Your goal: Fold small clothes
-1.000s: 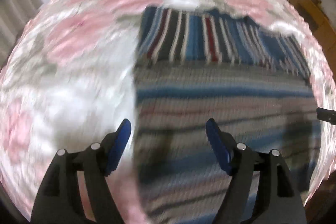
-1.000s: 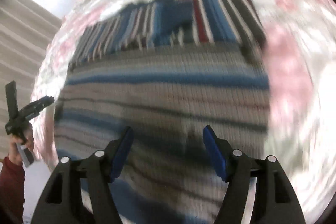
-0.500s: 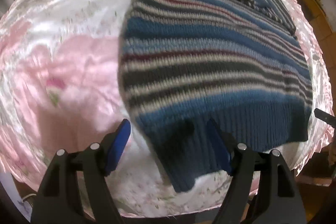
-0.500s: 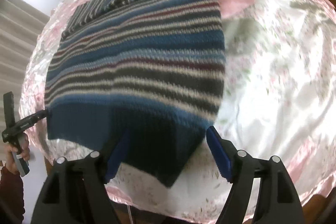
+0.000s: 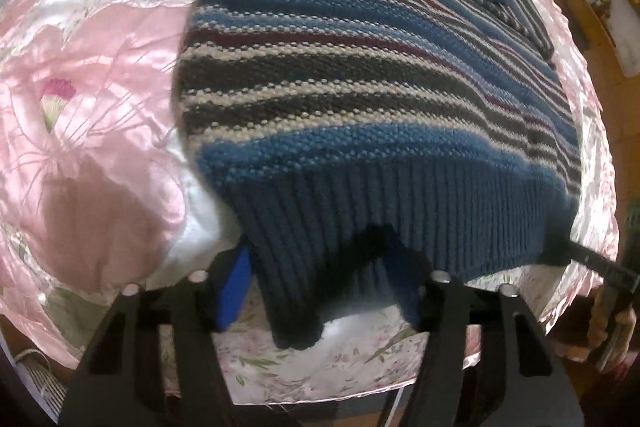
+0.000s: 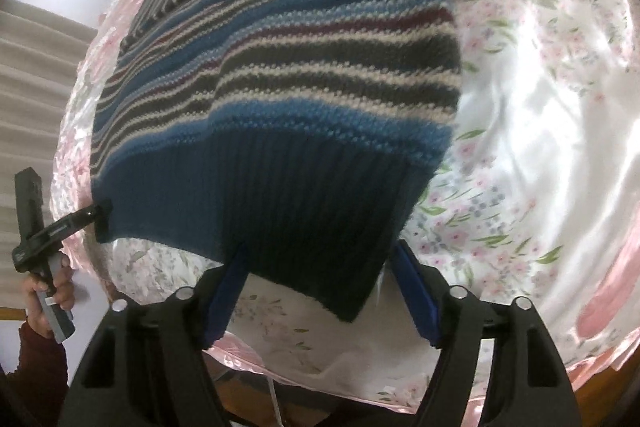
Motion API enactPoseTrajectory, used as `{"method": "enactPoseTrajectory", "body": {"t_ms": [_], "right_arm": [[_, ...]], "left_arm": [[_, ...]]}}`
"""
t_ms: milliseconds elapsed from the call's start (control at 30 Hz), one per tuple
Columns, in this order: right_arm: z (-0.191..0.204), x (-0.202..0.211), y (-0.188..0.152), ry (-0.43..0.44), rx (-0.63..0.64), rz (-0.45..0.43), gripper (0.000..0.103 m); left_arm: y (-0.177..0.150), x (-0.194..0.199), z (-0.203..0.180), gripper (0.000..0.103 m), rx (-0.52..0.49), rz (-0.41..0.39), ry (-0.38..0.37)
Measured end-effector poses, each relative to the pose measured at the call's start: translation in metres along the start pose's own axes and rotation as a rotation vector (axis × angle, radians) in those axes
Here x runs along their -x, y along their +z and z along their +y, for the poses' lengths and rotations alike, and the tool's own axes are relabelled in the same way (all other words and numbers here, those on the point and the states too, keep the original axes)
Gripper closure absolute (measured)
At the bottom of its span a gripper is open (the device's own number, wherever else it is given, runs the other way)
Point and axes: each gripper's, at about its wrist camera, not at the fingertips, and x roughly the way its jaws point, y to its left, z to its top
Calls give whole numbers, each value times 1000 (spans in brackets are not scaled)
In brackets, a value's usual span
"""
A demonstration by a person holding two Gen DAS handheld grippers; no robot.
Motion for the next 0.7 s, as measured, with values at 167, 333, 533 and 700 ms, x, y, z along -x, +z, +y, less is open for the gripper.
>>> {"method": "enactPoseTrajectory", "body": {"t_ms": [167, 333, 533, 700], "right_arm": [[5, -1, -2, -5, 37, -20, 61], [8, 10, 1, 66, 79, -58, 92], [0, 46, 21, 220, 45, -120, 93], [-1, 70, 54, 231, 44, -174, 93]], "left_arm": [[-2, 5, 1, 88, 19, -15, -23], [0, 14, -7, 91, 7, -48, -42], [18, 47, -14, 92, 0, -126, -115], [47, 66, -18, 92, -15, -198, -134]]}}
